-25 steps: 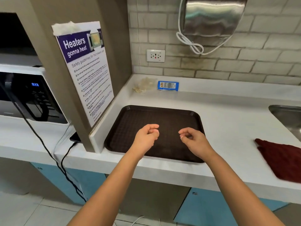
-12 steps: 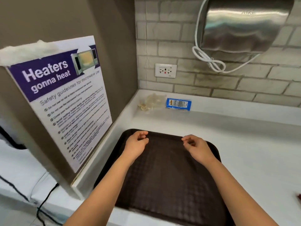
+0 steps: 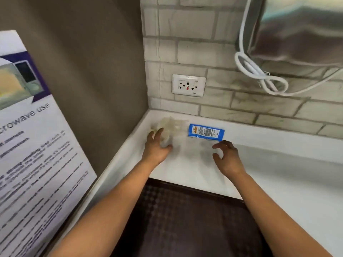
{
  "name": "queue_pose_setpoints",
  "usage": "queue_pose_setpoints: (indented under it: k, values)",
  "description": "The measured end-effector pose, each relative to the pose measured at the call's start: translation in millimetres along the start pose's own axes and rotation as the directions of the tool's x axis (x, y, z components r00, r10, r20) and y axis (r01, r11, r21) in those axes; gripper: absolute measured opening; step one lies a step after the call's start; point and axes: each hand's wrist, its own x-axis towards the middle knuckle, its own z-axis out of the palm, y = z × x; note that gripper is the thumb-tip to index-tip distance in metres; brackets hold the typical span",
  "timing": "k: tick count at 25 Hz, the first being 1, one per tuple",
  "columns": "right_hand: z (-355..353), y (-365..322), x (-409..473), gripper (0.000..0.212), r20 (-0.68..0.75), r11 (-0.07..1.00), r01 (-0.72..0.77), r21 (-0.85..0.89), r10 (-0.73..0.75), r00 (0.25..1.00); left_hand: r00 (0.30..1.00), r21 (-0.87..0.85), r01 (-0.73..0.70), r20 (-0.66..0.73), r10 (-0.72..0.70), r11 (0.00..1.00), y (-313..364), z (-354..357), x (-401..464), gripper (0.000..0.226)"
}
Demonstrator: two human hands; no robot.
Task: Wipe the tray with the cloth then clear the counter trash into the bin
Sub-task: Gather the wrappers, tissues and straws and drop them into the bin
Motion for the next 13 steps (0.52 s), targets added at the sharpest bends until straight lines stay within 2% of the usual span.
queue_pose_setpoints:
  k: [1, 3, 5, 7, 9, 11, 13]
  values:
    - [3.8, 4.9, 12.5, 0.028, 0.015, 0.999, 0.01, -0.035, -0.009, 1.0, 1.0, 0.129, -0.028, -0.003, 0.029, 0.991, -3.3, 5.0, 13.7, 0.076]
    - [12.5, 12.3, 30.9, 0.034, 0.062, 0.983, 0.069, -0.168, -0.06, 0.996, 0.994, 0.419, -0.11, 0.054, 0.097, 0.901, -10.6, 13.8, 35.8, 0.084]
    - [26.3, 20.4, 48.7, 0.046, 0.129, 0.907, 0.156, -0.391, -0.113, 0.985, 0.989, 0.56, -0.146, 0.115, 0.099, 0.815, -18.7, 24.3, 58.8, 0.091]
    - [38.6, 27.3, 65.2, 0.059, 0.162, 0.832, 0.189, -0.522, -0.121, 0.979, 0.985, 0.597, -0.156, 0.152, 0.081, 0.787, -25.3, 29.8, 83.6, 0.096]
    - [47.3, 34.3, 80.3, 0.069, 0.147, 0.801, 0.184, -0.569, -0.121, 0.982, 0.979, 0.645, -0.182, 0.189, 0.075, 0.742, -33.5, 31.9, 108.2, 0.096]
    - [49.8, 38.1, 92.0, 0.075, 0.089, 0.779, 0.161, -0.606, -0.135, 0.987, 0.967, 0.692, -0.235, 0.239, 0.09, 0.683, -40.6, 32.2, 121.9, 0.085]
    - [53.0, 40.9, 105.1, 0.078, 0.016, 0.777, 0.149, -0.612, -0.176, 0.984, 0.961, 0.632, -0.257, 0.244, 0.126, 0.732, -50.4, 33.8, 128.7, 0.068]
